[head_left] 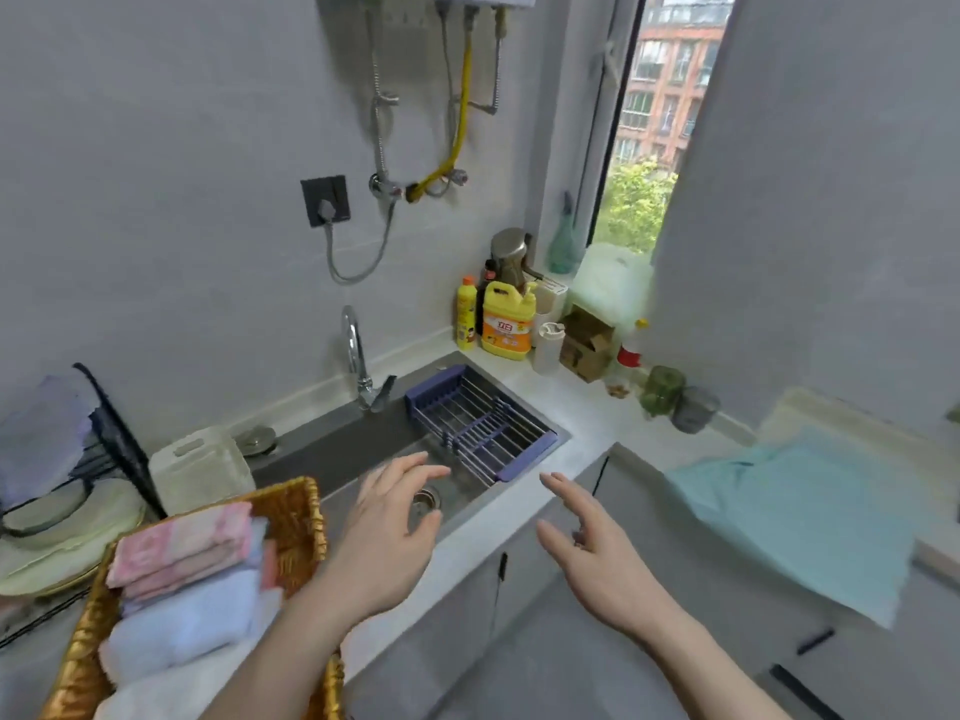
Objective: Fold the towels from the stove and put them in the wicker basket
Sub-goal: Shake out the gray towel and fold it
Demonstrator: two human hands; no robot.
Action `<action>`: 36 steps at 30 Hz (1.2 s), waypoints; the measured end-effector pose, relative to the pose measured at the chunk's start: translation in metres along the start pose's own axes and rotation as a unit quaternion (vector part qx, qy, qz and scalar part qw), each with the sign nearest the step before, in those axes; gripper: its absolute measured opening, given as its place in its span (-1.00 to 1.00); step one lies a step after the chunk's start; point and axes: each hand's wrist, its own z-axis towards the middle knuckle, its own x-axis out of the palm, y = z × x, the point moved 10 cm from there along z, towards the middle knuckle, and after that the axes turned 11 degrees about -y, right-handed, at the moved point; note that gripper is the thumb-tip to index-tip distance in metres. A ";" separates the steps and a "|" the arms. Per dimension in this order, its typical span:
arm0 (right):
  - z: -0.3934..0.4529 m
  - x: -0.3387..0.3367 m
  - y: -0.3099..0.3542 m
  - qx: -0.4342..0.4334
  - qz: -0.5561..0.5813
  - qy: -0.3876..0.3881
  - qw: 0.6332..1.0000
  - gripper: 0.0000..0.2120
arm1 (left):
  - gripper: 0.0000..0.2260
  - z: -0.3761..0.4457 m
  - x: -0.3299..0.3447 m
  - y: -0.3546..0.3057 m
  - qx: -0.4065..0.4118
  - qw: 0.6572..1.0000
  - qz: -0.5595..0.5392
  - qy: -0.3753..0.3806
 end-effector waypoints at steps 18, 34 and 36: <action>-0.171 -0.357 -0.230 0.196 0.000 -0.280 0.940 -0.56 | -0.61 -0.037 0.313 -0.355 0.284 0.928 -0.073 0.228; -0.203 -0.566 -0.357 0.294 -0.021 -0.454 0.841 -0.60 | -0.58 -0.018 0.545 -0.591 0.411 0.825 -0.104 0.374; -0.213 -0.581 -0.372 0.309 -0.020 -0.471 0.826 -0.61 | -0.58 -0.021 0.577 -0.612 0.420 0.813 -0.091 0.393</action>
